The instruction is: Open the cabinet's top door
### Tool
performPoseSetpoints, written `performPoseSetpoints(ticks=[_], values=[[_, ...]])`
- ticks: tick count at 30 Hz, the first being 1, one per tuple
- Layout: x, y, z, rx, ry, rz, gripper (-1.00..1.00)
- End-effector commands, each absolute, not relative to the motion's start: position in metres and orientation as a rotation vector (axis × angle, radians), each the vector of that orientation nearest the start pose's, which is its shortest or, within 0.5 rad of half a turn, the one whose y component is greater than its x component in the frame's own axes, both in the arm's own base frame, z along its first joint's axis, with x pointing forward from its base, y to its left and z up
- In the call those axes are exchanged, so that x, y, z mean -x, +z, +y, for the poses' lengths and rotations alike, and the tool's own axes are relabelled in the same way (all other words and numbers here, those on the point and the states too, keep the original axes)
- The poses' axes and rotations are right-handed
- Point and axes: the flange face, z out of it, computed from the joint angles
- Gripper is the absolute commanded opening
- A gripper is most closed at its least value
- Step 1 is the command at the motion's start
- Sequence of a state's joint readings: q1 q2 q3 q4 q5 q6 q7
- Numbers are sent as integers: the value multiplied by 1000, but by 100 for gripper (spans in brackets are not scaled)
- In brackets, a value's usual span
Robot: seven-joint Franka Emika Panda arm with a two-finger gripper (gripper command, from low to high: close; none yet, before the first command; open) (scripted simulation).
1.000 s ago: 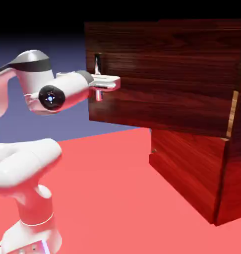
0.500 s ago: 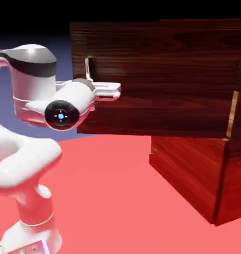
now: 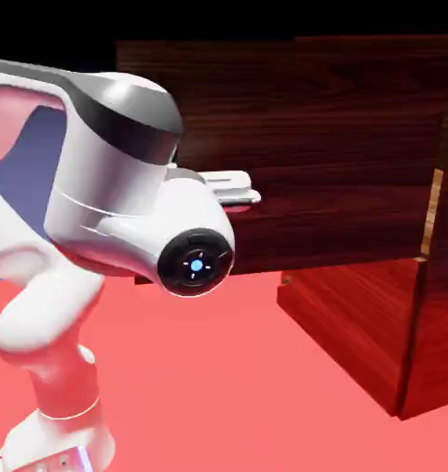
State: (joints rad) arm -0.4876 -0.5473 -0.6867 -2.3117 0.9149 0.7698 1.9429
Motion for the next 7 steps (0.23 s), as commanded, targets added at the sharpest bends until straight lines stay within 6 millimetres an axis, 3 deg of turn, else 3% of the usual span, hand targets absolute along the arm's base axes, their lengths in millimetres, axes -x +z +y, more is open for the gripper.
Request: performPoseSetpoints(ticks=[1, 7], values=[[-164, 568, -253, 598, 1672, 1766, -100], [-174, 568, -296, 691, 1735, 1762, -100]])
